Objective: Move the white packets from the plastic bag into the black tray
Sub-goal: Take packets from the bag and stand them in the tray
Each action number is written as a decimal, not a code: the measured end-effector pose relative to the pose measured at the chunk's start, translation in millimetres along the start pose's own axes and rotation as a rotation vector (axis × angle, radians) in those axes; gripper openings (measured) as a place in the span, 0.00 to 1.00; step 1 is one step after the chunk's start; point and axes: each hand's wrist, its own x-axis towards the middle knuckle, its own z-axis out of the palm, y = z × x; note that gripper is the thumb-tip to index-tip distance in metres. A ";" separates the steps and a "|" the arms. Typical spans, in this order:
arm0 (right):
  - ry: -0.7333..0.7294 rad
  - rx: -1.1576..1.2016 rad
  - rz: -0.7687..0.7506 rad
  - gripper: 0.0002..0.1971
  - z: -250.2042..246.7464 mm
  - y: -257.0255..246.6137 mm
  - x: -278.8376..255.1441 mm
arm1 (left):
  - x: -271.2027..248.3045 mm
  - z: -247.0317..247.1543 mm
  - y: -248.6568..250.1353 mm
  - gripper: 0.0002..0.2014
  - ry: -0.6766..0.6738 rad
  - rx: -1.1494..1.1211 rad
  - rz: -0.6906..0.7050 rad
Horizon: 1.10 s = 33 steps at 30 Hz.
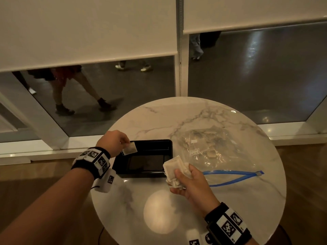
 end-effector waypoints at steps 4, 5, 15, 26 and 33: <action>0.005 0.002 0.006 0.09 -2.5 0.8 0.4 | 15.7 3.0 -0.1 0.06 -0.015 0.170 0.008; 0.006 0.004 0.006 0.09 -3.6 1.4 0.8 | 19.7 4.7 -0.1 0.06 -0.027 0.177 0.015; 0.031 -0.078 0.007 0.08 -8.5 8.1 3.3 | 31.9 12.4 0.9 0.05 -0.106 0.164 -0.019; 0.017 -0.106 -0.012 0.08 -12.8 5.4 1.0 | 21.2 23.3 16.5 0.06 -0.211 0.122 0.055; 0.017 -0.348 -0.122 0.07 -18.6 3.7 -2.2 | 9.9 35.7 41.5 0.07 -0.268 0.148 0.168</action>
